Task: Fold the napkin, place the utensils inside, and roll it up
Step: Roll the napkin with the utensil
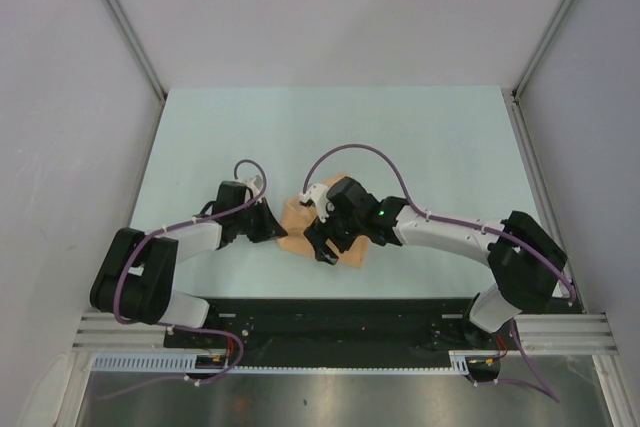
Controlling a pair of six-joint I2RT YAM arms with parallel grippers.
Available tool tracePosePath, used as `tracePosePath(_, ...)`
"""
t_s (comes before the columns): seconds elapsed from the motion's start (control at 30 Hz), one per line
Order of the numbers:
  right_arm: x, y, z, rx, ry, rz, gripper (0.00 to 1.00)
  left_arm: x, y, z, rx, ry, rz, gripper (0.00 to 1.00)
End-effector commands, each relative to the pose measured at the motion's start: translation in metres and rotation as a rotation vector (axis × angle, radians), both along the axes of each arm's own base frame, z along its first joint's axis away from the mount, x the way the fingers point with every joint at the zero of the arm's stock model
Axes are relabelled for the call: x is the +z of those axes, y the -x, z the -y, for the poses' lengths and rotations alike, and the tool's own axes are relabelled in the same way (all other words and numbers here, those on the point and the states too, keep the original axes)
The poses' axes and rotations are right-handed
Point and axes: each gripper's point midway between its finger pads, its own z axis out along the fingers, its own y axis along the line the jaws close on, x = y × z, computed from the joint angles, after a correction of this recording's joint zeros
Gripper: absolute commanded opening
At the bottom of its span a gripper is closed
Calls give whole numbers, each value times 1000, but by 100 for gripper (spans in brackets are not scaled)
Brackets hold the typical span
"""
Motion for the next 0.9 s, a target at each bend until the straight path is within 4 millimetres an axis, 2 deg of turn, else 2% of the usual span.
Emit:
tracePosePath(0.0,-21,-9,6,-12,89,48,80,-15,7,-9,-10,-75,-38,0)
tracePosePath(0.27,-47,-4,14,-22,163,11,78,-16,8,-10,-8,-79,-42,0)
tracePosePath(0.73,-68,3,43,-112,279,-29,72,-16,8,-9,-11,-73,-46,0)
tracePosePath(0.83,-71,5,46,-123,298,-41,68,-15,7,-8,-11,-70,-45,0)
tracePosePath(0.87,-72,7,48,-126,303,-51,63,-15,8,-8,-13,-70,-46,0)
